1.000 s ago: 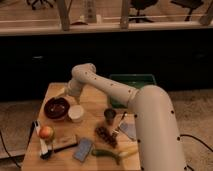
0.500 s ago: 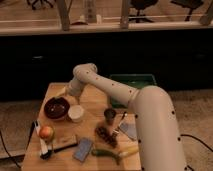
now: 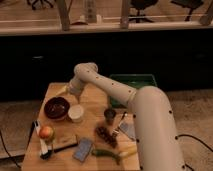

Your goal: Stack bowls on top of each other

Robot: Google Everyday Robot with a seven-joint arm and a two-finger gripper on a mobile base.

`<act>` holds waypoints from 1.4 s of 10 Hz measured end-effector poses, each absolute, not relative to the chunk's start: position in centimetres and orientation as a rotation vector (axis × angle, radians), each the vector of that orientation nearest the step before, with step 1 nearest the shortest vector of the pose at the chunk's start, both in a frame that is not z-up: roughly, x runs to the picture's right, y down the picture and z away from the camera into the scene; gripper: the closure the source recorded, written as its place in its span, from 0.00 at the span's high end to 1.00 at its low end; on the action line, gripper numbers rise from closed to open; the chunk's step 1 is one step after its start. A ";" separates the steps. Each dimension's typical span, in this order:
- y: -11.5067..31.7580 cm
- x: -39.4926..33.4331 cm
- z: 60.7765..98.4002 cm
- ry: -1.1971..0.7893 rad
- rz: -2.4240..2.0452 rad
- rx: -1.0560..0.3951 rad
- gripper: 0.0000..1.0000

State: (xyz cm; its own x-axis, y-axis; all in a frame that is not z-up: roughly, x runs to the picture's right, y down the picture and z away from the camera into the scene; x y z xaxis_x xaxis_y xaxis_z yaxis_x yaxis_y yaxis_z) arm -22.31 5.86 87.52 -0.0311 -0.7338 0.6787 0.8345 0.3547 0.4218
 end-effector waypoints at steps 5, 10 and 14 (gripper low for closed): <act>5.2 -22.2 88.8 -1.003 -1.238 -0.135 0.80; 5.3 -22.4 88.9 -1.006 -1.238 -0.138 0.80; 5.3 -22.4 88.9 -1.007 -1.238 -0.138 0.80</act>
State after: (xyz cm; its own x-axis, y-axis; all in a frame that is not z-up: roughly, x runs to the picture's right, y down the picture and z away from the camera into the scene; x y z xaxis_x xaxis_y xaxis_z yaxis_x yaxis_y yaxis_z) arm -22.40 5.31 88.87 -0.0233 -0.7168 0.6969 0.8286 0.3763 0.4146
